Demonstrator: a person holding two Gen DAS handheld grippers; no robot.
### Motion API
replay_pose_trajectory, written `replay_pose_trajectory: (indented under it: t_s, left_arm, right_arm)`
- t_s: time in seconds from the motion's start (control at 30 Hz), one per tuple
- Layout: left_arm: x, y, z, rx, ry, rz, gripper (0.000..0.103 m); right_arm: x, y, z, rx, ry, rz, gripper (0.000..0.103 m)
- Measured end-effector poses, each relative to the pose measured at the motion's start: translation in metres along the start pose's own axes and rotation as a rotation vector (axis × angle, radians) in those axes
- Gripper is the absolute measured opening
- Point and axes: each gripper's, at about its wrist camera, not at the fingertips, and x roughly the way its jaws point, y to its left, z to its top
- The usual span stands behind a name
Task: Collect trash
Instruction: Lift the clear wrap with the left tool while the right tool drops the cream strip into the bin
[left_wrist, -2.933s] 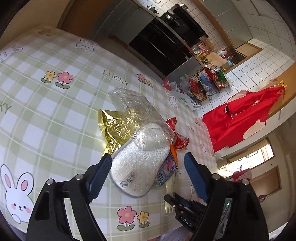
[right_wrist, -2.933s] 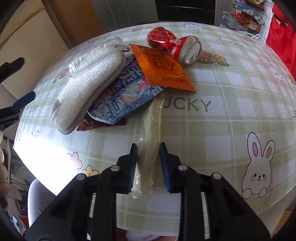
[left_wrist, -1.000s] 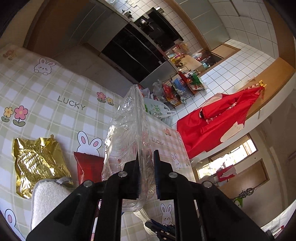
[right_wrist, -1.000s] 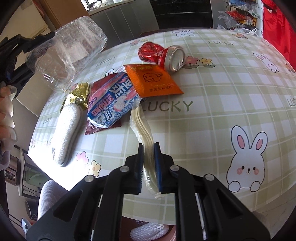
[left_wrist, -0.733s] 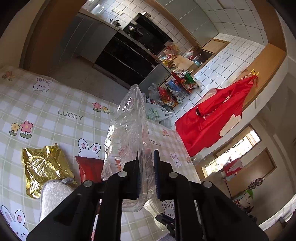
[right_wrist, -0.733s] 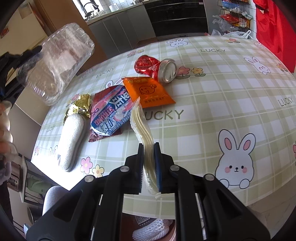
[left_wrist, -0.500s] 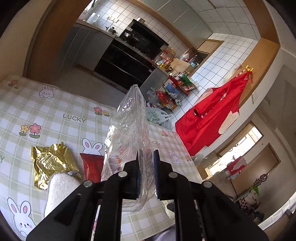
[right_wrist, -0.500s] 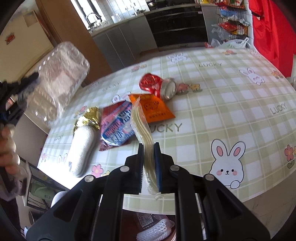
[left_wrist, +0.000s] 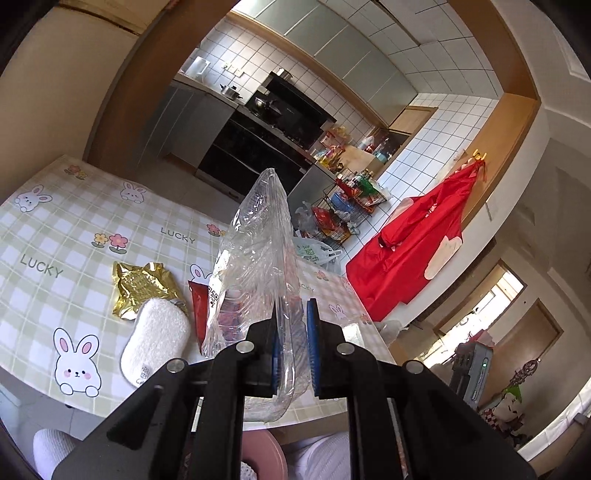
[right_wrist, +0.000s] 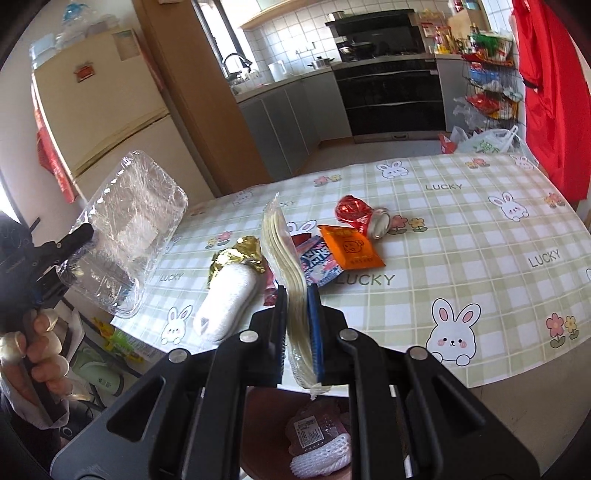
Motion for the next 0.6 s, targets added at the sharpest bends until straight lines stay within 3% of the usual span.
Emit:
replay_pose_trajectory:
  t_s: [0.3,0.6]
  left_arm:
    - [-0.03,-0.009,-0.009,0.008,-0.034,-0.007,0.012]
    - [-0.033,-0.015,-0.022,0.023,-0.011,-0.022,0.012]
  right_arm:
    - [-0.024,0.026,-0.016,-0.061,0.019,0.009,0.015]
    - [-0.021,0.038,-0.025,-0.084,0.069,0.052,0.015]
